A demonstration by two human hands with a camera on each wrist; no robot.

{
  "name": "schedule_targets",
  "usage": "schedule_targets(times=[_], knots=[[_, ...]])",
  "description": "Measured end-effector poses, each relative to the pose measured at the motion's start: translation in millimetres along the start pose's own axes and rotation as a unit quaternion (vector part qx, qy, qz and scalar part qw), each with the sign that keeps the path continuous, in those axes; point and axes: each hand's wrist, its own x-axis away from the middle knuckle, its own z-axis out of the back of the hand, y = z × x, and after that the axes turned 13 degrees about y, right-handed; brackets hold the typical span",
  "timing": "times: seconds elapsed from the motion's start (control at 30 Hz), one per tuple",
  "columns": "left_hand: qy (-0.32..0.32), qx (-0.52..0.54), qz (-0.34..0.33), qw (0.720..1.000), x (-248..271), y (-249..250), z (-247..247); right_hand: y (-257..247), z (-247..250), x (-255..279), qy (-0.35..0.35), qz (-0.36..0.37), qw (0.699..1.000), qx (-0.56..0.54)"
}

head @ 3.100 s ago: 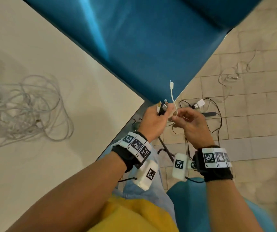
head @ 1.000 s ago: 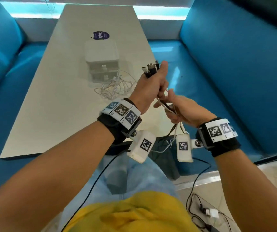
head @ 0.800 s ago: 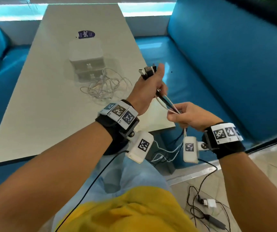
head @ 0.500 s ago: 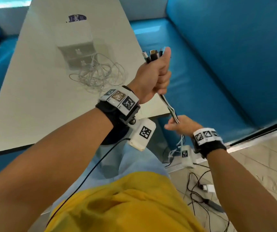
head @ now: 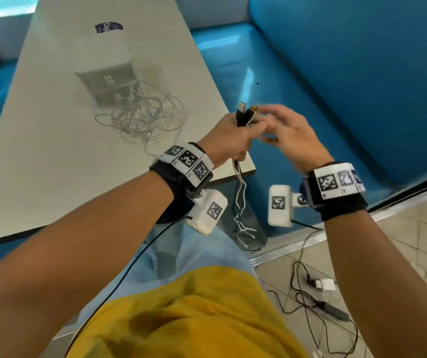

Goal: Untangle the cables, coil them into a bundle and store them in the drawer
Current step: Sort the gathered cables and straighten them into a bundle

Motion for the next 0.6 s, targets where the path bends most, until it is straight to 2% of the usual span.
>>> schedule_targets(times=[0.07,0.17,0.23,0.3,0.43,0.5,0.6], knots=[[0.025,0.038,0.018,0.999,-5,6,3,-22,-11,-1,0.012,0.022,0.999,-0.048],[0.022,0.0,0.014,1.0,-8,13,8,-47,-19,0,0.037,0.028,0.996,-0.078],[0.012,-0.053,-0.005,0.999,-7,14,8,-57,-28,-1,0.013,0.065,0.998,0.018],[0.019,-0.089,-0.014,0.996,-6,11,6,-64,-36,1,-0.023,0.099,0.987,0.128],[0.051,-0.152,-0.038,0.986,-5,12,10,-69,-50,6,-0.011,0.176,0.95,0.259],[0.057,-0.131,-0.055,0.988,-4,12,10,-70,-52,6,-0.002,0.199,0.936,0.289],[0.035,-0.129,-0.078,0.988,-1,17,13,-74,-48,5,0.0,0.197,0.934,0.297]])
